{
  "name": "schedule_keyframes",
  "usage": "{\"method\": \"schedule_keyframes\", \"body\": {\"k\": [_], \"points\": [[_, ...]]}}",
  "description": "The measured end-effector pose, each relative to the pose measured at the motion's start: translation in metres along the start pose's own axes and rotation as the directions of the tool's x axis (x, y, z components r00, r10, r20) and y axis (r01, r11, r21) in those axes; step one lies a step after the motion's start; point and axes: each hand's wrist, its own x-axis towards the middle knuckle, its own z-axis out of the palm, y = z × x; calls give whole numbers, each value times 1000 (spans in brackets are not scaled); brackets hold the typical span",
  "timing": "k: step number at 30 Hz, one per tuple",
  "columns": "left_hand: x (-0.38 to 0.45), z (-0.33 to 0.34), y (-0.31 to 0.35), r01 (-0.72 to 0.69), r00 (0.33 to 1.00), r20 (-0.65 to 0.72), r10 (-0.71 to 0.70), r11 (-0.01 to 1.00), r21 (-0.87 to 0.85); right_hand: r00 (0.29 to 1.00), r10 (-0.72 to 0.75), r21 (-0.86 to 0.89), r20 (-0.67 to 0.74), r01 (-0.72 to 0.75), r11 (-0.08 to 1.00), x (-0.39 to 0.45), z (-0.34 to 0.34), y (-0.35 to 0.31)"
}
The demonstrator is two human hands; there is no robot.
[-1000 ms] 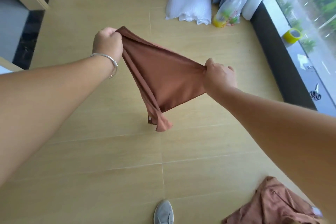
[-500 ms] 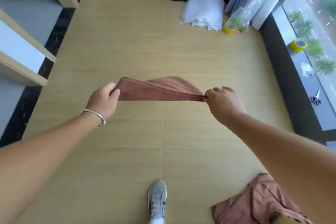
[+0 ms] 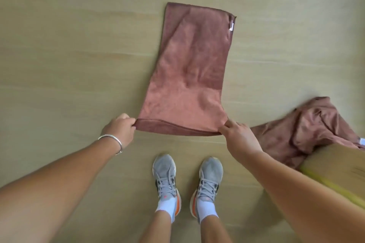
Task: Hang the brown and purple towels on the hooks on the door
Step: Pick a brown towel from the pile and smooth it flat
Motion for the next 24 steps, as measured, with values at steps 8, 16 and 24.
{"method": "schedule_keyframes", "body": {"k": [8, 16, 24], "points": [[-14, 122, -34, -144, 926, 353, 135, 990, -3, 984, 69, -48, 167, -62, 997, -9, 124, -4], [31, 85, -3, 50, 997, 75, -12, 851, -523, 950, 304, 309, -69, -269, 912, 39, 90, 31], [204, 40, 46, -75, 961, -252, -111, 774, -629, 870, 372, 396, -324, -232, 888, 174, 35, 116]]}}
